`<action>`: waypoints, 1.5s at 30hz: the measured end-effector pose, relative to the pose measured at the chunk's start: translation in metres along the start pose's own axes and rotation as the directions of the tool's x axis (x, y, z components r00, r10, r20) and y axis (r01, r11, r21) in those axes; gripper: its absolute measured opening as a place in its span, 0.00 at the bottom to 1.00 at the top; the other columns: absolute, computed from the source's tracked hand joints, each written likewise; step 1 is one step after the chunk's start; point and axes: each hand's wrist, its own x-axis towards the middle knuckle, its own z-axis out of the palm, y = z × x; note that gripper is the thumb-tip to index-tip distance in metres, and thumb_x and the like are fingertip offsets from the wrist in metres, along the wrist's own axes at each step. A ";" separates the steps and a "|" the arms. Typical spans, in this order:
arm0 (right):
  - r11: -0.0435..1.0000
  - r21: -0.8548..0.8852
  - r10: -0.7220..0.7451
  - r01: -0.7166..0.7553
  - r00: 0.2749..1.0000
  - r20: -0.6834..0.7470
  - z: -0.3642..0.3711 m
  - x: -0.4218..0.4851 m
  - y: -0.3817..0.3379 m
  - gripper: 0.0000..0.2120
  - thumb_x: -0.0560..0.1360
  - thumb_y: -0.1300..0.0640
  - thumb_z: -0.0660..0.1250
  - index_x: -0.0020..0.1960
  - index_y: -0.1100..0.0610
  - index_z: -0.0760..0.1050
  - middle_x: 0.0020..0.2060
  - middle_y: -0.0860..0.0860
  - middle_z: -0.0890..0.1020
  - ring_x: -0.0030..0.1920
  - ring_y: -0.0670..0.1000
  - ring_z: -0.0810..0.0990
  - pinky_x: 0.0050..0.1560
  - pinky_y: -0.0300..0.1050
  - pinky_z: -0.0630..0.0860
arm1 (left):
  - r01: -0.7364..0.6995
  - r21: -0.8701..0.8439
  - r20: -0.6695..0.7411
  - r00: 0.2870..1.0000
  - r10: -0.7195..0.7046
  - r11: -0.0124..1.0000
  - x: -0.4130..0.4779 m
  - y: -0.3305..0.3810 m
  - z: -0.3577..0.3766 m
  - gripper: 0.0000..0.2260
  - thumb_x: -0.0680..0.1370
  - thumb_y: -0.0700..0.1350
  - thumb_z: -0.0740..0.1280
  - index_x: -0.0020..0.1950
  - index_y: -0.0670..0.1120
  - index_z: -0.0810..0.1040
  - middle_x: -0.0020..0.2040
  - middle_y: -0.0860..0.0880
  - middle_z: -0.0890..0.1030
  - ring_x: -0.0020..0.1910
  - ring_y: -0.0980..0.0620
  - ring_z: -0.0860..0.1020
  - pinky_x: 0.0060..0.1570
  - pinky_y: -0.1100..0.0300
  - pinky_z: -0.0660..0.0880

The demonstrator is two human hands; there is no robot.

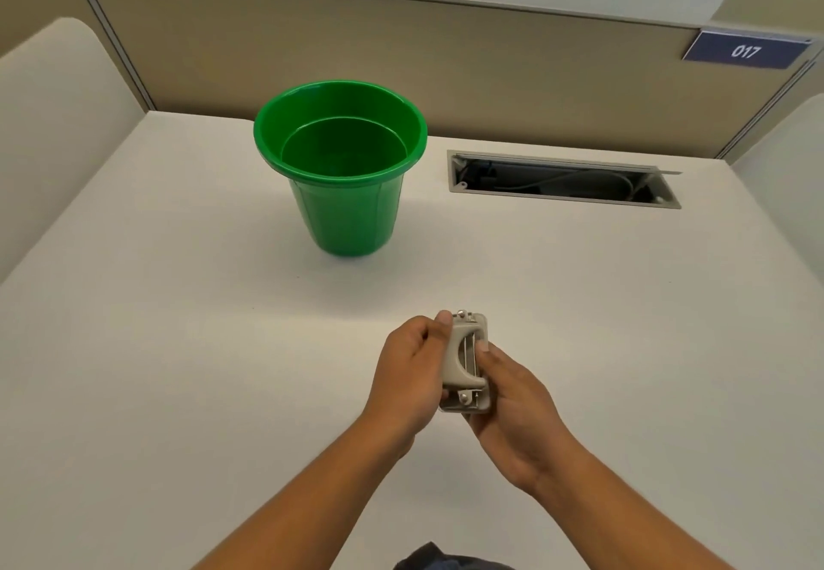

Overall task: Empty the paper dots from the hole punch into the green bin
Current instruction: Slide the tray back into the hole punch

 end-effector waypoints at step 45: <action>0.954 -0.252 0.187 -0.161 0.979 0.082 -0.023 0.001 -0.043 0.18 0.72 0.50 0.68 0.53 0.62 0.84 0.49 0.58 0.87 0.47 0.52 0.86 0.44 0.43 0.82 | 0.286 -0.227 0.135 0.956 -0.261 0.931 -0.003 -0.007 -0.036 0.09 0.77 0.44 0.70 0.42 0.40 0.85 0.36 0.42 0.83 0.32 0.51 0.81 0.35 0.62 0.80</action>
